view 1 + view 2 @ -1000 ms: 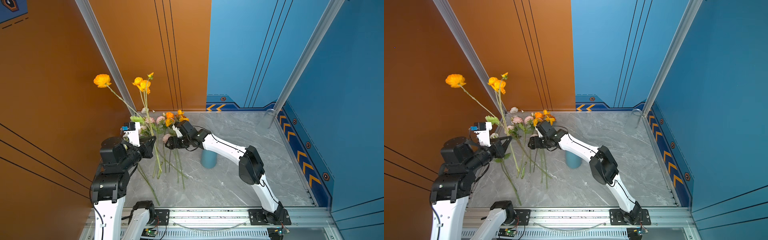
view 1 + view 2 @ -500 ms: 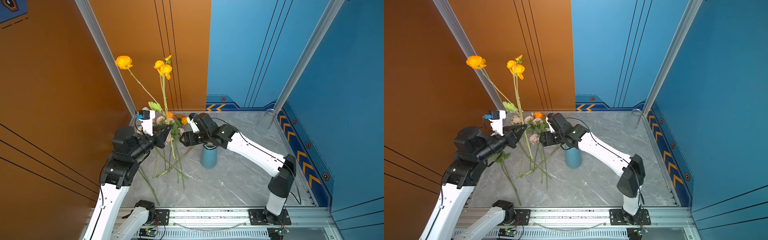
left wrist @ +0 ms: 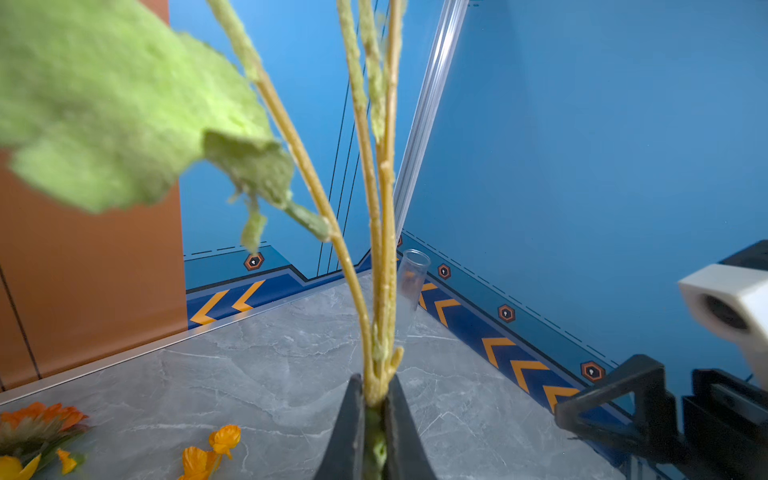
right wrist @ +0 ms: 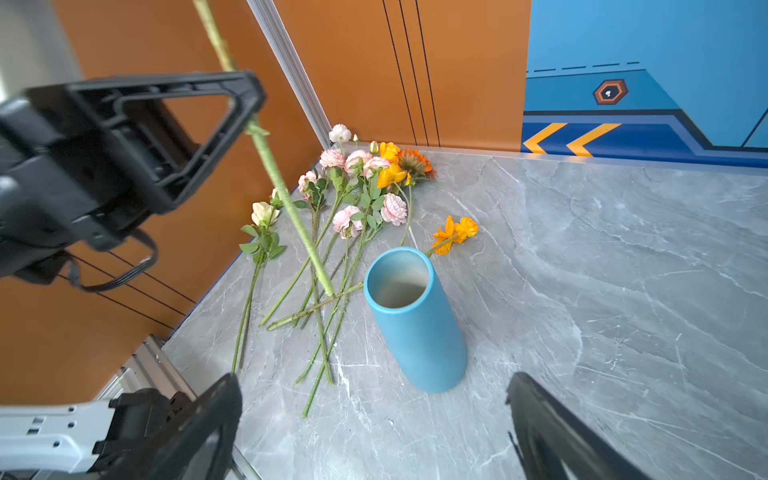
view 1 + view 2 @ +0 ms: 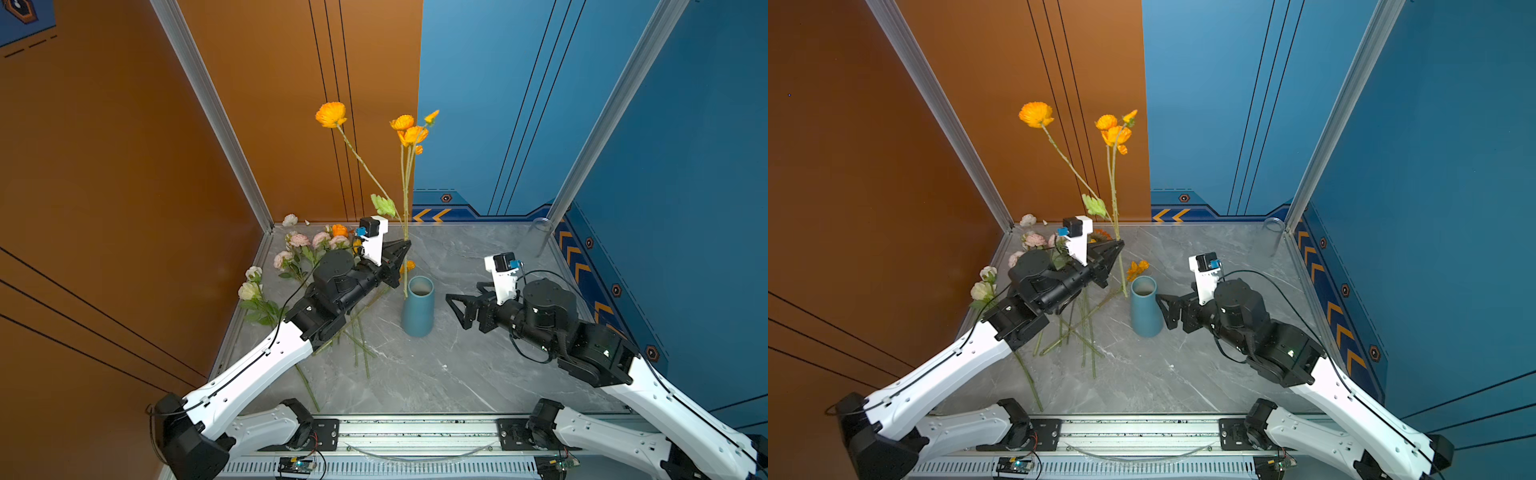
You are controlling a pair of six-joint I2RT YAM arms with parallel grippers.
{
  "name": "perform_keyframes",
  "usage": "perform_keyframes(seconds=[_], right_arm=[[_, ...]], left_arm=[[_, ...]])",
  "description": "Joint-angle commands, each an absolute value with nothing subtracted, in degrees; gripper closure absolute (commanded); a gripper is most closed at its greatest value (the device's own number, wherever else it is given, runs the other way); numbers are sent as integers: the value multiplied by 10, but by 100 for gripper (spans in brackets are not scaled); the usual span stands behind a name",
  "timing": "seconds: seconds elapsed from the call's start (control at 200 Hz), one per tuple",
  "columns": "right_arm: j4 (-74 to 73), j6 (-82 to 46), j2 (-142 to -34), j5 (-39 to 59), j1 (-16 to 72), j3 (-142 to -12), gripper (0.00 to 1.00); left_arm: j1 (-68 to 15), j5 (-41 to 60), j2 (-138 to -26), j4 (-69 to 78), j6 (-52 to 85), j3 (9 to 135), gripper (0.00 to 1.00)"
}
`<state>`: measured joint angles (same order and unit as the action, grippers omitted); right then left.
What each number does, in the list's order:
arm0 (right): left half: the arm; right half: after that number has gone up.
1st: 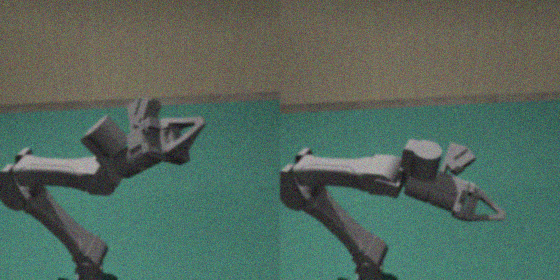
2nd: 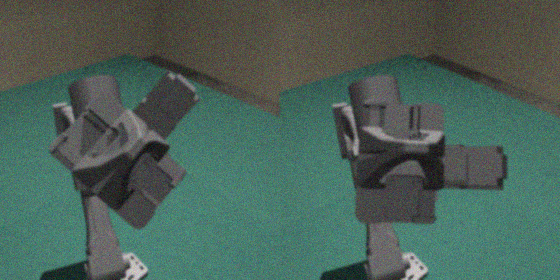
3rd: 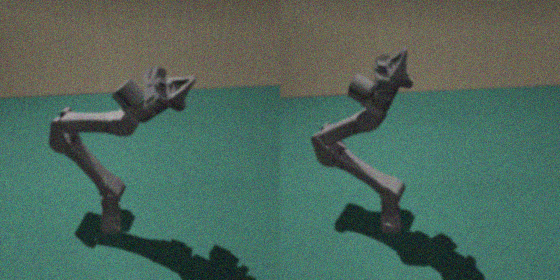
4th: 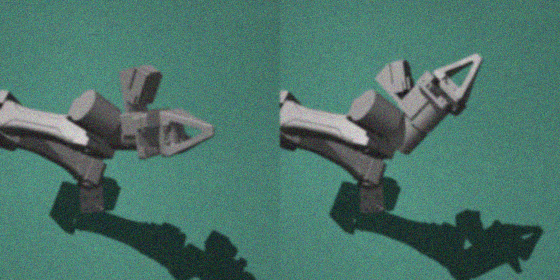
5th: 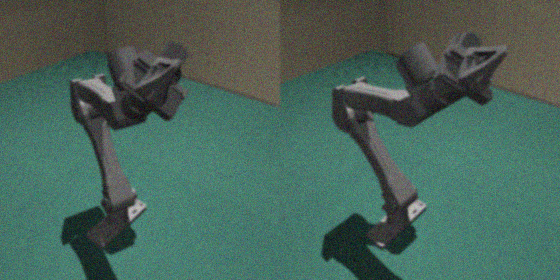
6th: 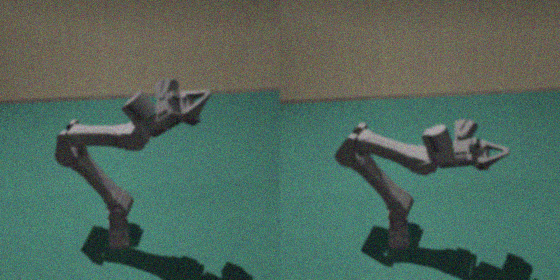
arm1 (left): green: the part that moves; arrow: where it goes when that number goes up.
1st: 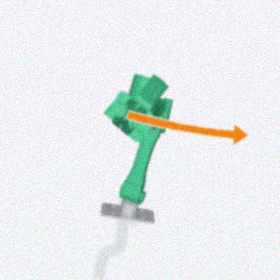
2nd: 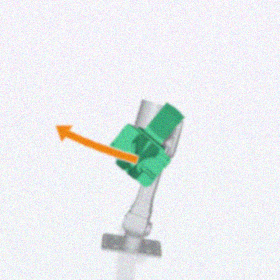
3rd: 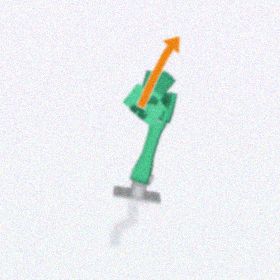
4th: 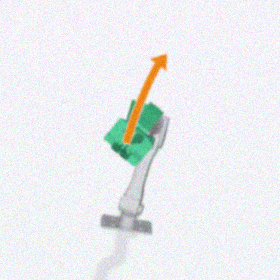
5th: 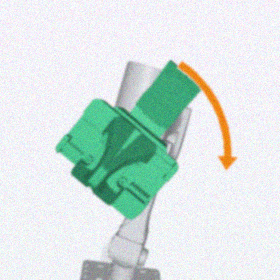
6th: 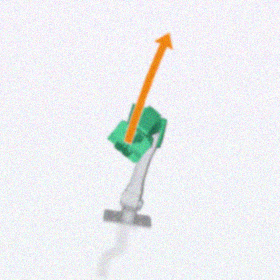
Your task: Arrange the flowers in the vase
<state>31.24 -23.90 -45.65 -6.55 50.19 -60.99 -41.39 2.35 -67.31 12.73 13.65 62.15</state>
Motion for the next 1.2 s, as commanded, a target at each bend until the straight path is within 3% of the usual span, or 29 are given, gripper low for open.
perform_keyframes(seconds=[0.0,0.38,0.631,0.681,0.746,0.831,1.061,1.191], right_arm=[[286,-226,-406,-76,519,-546,0],[277,-192,-394,-66,582,-545,0],[263,-182,-397,-99,617,-528,0],[255,-180,-396,-111,624,-523,0],[241,-178,-401,-113,628,-520,0],[225,-172,-414,-113,640,-523,0],[189,-155,-439,-132,667,-511,0],[187,-162,-456,-121,670,-528,0]], left_arm=[[-424,-19,-698,214,107,647,100],[-450,-40,-754,274,77,615,100],[-458,26,-756,274,57,528,100],[-462,33,-757,275,53,514,92],[-469,40,-756,275,46,497,71],[-475,36,-754,274,45,479,62],[-482,-7,-693,269,46,416,53],[-483,-16,-609,180,47,413,48]])
